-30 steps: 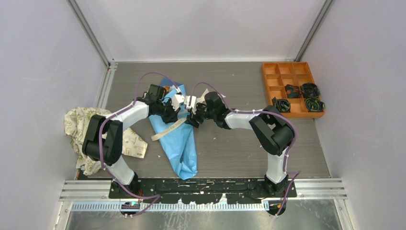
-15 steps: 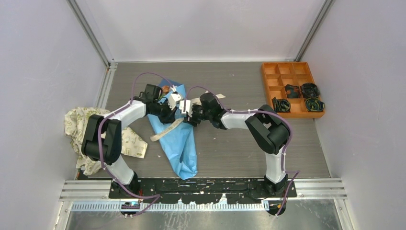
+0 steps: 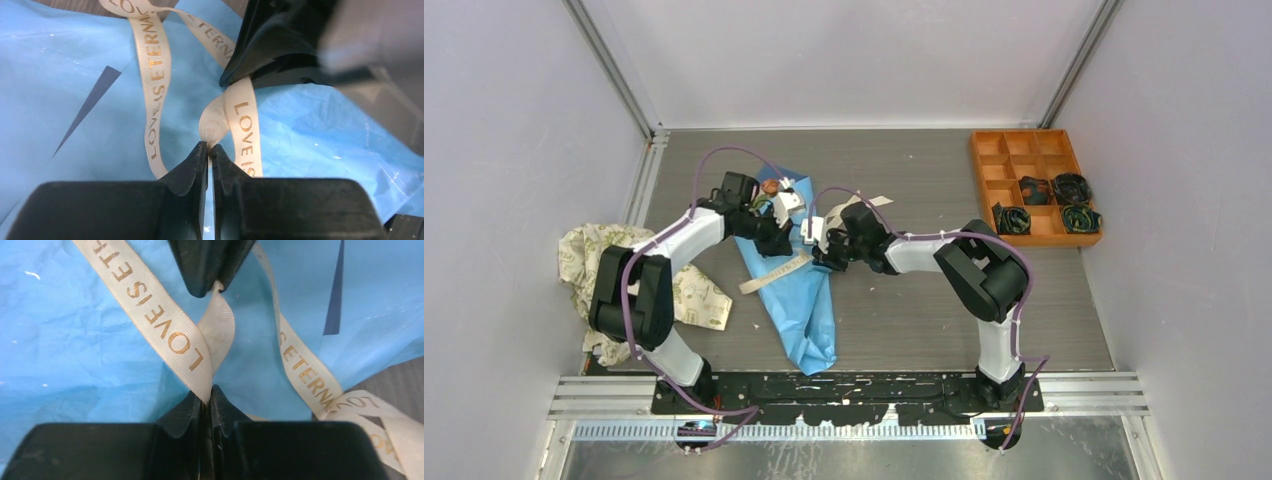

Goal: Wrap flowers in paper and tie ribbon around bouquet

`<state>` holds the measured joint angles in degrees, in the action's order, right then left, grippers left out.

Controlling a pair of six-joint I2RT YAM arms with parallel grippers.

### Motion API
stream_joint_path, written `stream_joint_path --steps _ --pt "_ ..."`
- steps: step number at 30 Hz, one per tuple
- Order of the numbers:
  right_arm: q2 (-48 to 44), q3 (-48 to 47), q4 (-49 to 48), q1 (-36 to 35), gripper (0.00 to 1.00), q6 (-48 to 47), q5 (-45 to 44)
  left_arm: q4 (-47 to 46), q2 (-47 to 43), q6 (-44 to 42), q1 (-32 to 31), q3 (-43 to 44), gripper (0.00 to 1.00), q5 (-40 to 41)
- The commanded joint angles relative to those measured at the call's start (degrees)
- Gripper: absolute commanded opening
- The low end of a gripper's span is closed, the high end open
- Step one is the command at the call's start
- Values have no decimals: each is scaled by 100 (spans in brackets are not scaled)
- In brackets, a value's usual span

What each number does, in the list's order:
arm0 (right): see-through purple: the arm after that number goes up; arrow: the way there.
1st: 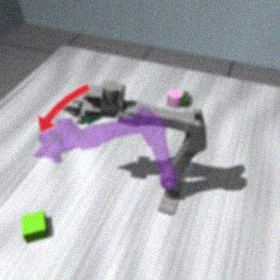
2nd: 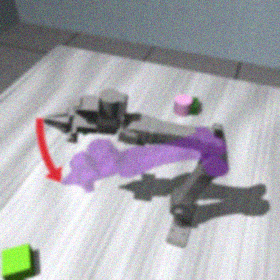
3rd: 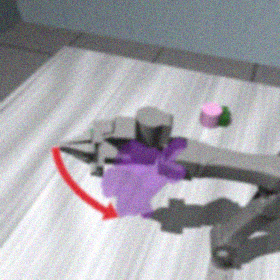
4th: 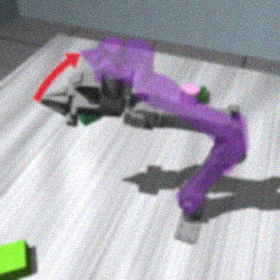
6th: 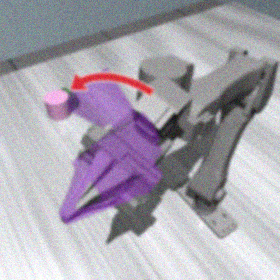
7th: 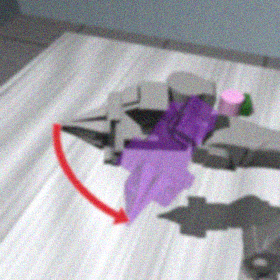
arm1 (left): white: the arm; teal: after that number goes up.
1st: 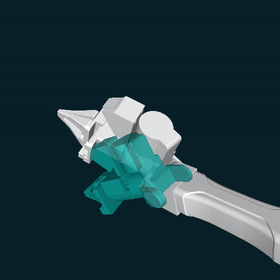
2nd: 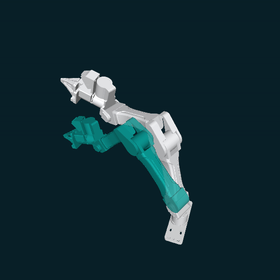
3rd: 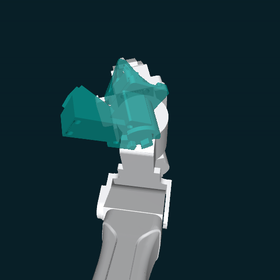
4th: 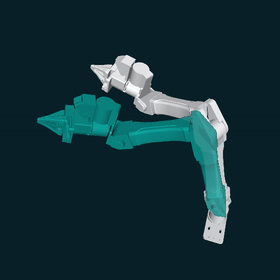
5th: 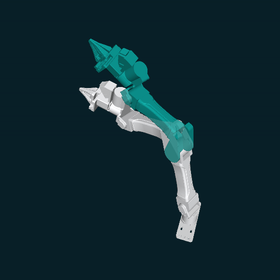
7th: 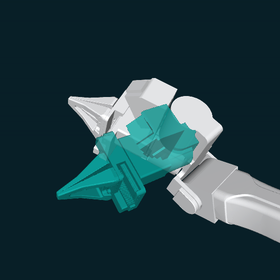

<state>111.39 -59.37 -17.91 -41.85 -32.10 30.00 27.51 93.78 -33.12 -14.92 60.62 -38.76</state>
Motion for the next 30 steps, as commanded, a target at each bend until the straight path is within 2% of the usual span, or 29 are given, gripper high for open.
stream_joint_path --steps 1,3,5,8,11,14,16,21,23,25,27,30 --pt "-268 -529 532 61 15 1054 625 610 -387 -726 24 274 18 -597" --pt "-181 -859 1164 153 13 1627 1016 848 -443 -1094 24 458 31 -827" --pt "-154 -890 1159 235 12 2300 1297 1064 -473 -1366 24 619 43 -1007" --pt "-162 -662 632 329 10 3486 1517 1226 -377 -1777 24 791 49 -1218" --pt "-168 -604 568 353 10 4098 1645 1209 -216 -2136 -56 797 55 -1341" --pt "-231 -536 425 357 10 4284 1854 1078 -95 -2565 -212 673 57 -1071" --pt "-320 -502 359 359 10 4213 1865 1419 4 -3116 -229 729 58 -1160" --pt "-374 -736 968 353 10 3764 1903 1501 125 -3643 -321 719 60 -1047" --pt "-372 -748 979 360 11 3704 1961 1139 68 -3615 -464 527 59 -755" --pt "-392 -761 969 356 12 3670 1991 710 16 -3499 -580 312 53 -464" --pt "-438 -768 957 355 16 3650 2043 563 -33 -3481 -637 181 36 -343" --pt "-531 -773 920 355 25 3640 2111 538 -92 -3464 -644 92 17 -293"
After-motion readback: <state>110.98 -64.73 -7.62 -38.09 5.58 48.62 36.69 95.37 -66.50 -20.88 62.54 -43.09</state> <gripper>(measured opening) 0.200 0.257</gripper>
